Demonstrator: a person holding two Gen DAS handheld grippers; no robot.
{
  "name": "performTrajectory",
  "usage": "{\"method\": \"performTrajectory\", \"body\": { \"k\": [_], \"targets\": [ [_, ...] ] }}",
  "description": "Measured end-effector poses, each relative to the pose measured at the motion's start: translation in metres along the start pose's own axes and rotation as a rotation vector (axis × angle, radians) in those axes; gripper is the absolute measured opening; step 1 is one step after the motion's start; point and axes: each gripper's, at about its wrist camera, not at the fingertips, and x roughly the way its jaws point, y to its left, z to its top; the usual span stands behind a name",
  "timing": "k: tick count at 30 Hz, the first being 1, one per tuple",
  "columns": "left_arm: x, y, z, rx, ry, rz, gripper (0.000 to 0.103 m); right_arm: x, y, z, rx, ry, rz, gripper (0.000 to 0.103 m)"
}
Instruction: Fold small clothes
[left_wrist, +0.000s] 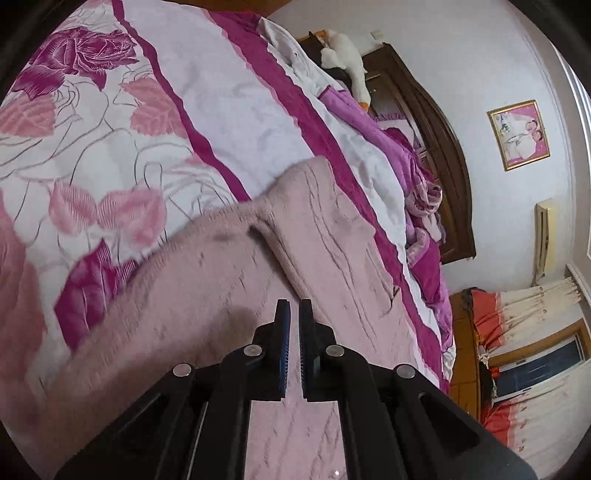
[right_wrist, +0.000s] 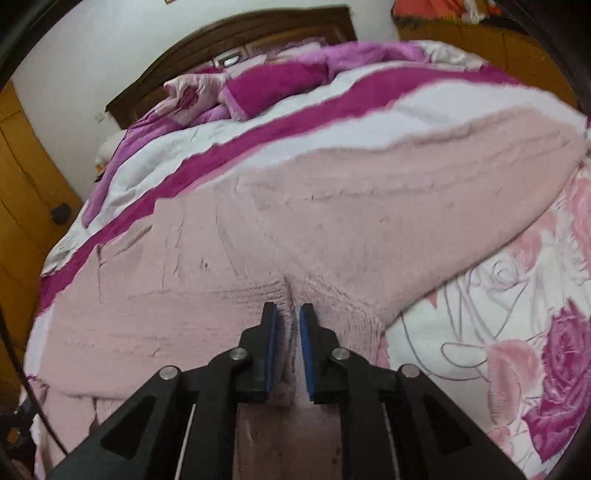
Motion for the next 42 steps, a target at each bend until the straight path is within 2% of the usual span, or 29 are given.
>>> {"method": "performTrajectory", "body": {
  "k": [1, 3, 5, 8, 12, 14, 16, 20, 25, 27, 29, 30, 31, 33, 37, 42],
  "targets": [
    [0.001, -0.006, -0.002, 0.012, 0.001, 0.020, 0.000, -0.005, -0.003, 0.001, -0.002, -0.002, 0.023, 0.018],
    [0.002, -0.025, -0.011, 0.105, -0.009, 0.072, 0.000, -0.018, -0.010, 0.003, -0.021, -0.022, 0.031, 0.021],
    [0.008, -0.051, -0.029, 0.250, -0.023, 0.167, 0.000, -0.031, -0.020, 0.007, -0.038, -0.041, 0.031, 0.023],
    [0.018, -0.081, -0.058, 0.395, -0.028, 0.187, 0.000, -0.046, -0.046, 0.013, -0.047, -0.059, 0.016, 0.023],
    [0.040, -0.117, -0.100, 0.523, 0.021, 0.167, 0.000, -0.061, -0.088, 0.023, 0.015, -0.066, 0.021, 0.023],
    [0.050, -0.129, -0.117, 0.532, 0.077, 0.132, 0.000, -0.070, -0.113, 0.026, 0.067, -0.073, 0.029, 0.023],
    [0.062, -0.144, -0.136, 0.548, 0.135, 0.101, 0.000, -0.077, -0.133, 0.027, 0.109, -0.085, 0.014, 0.029],
    [0.070, -0.179, -0.171, 0.672, 0.117, 0.054, 0.000, -0.087, -0.167, 0.025, 0.155, -0.097, -0.004, 0.031],
    [0.098, -0.212, -0.191, 0.701, 0.143, -0.017, 0.000, -0.113, -0.196, 0.022, 0.137, -0.128, 0.009, 0.031],
    [0.117, -0.226, -0.199, 0.712, 0.150, -0.016, 0.000, -0.136, -0.218, 0.028, 0.166, -0.159, 0.022, 0.031],
    [0.143, -0.233, -0.203, 0.706, 0.202, -0.024, 0.000, -0.164, -0.248, 0.038, 0.216, -0.228, 0.017, 0.037],
    [0.159, -0.232, -0.205, 0.698, 0.238, -0.013, 0.000, -0.177, -0.269, 0.044, 0.254, -0.265, 0.008, 0.047],
    [0.173, -0.228, -0.207, 0.690, 0.266, 0.004, 0.000, -0.183, -0.288, 0.050, 0.295, -0.276, 0.031, 0.051],
    [0.194, -0.214, -0.212, 0.672, 0.302, 0.004, 0.000, -0.178, -0.323, 0.063, 0.372, -0.243, 0.106, 0.051],
    [0.193, -0.193, -0.210, 0.632, 0.266, -0.113, 0.000, -0.137, -0.365, 0.086, 0.481, -0.183, 0.143, 0.052],
    [0.192, -0.193, -0.212, 0.653, 0.257, -0.121, 0.000, -0.097, -0.376, 0.120, 0.534, -0.231, 0.238, 0.052]
  ]
}}
